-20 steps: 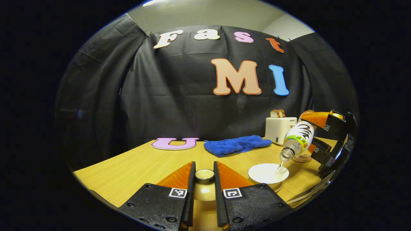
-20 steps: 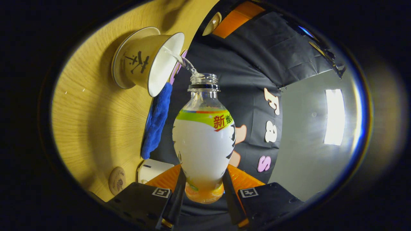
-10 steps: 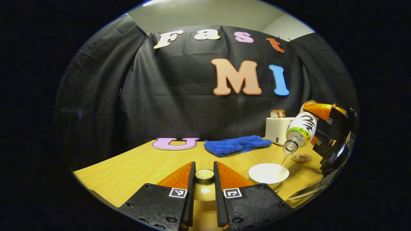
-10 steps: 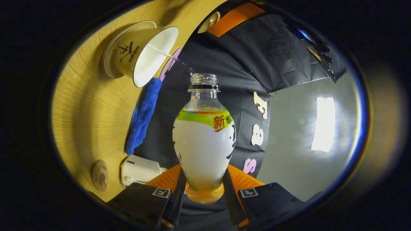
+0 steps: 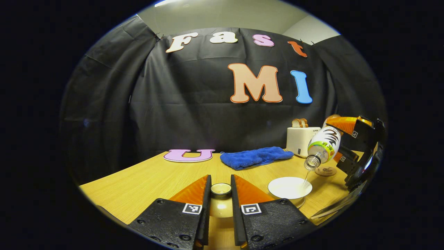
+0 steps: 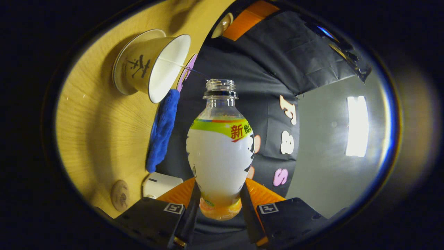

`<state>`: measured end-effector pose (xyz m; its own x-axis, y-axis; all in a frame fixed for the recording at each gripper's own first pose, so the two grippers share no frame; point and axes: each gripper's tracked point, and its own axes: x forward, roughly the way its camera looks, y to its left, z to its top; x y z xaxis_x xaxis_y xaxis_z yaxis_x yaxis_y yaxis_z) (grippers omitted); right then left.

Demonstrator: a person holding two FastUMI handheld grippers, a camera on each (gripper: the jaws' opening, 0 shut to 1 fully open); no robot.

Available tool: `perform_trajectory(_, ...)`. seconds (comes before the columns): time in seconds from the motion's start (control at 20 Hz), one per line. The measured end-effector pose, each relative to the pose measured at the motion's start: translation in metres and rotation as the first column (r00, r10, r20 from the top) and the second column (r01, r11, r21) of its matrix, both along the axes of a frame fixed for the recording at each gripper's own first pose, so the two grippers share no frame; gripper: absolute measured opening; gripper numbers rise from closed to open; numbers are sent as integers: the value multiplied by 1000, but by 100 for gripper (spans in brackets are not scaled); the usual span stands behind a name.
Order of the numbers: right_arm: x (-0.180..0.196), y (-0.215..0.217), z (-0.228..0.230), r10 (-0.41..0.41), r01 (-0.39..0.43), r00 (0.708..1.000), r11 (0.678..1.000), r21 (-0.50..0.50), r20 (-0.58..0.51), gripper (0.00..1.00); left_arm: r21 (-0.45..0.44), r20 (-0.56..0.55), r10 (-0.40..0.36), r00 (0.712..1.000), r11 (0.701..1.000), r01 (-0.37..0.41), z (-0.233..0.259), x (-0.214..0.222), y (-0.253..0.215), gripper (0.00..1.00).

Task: Open the teacup lid with one hand, grasp the water bottle and pour water into the teacup with the other hand; after pouring, place the water bottle on the coaster and then close the teacup lid.

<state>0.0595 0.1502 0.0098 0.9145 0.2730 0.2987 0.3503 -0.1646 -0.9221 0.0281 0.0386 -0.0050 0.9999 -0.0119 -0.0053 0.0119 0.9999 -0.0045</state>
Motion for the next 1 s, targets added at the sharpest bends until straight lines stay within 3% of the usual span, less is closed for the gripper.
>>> perform_trajectory(0.25,11,-11,-19,-27,82,970,972,221,-241,63,0,0,0,1000,1000,0,1,0,0,26)
perform_trajectory(0.4,14,-22,-35,-6,175,918,903,392,-396,60,0,0,0,1000,1000,0,0,0,0,26)
perform_trajectory(0.5,15,-31,-36,38,222,889,835,503,-456,66,0,0,0,1000,1000,0,0,0,0,26)
perform_trajectory(0.55,11,-34,-36,66,246,874,794,556,-481,61,0,0,0,1000,1000,0,0,0,0,26)
perform_trajectory(0.7,14,-45,-33,152,308,833,672,674,-532,61,0,1,0,1000,1000,0,0,0,0,26)
perform_trajectory(0.85,23,-61,-25,235,363,810,518,774,-537,66,0,1,0,1000,1000,0,0,0,0,27)
perform_trajectory(1.0,29,-68,-26,344,417,770,367,831,-538,62,0,1,0,1000,1000,0,0,0,0,27)
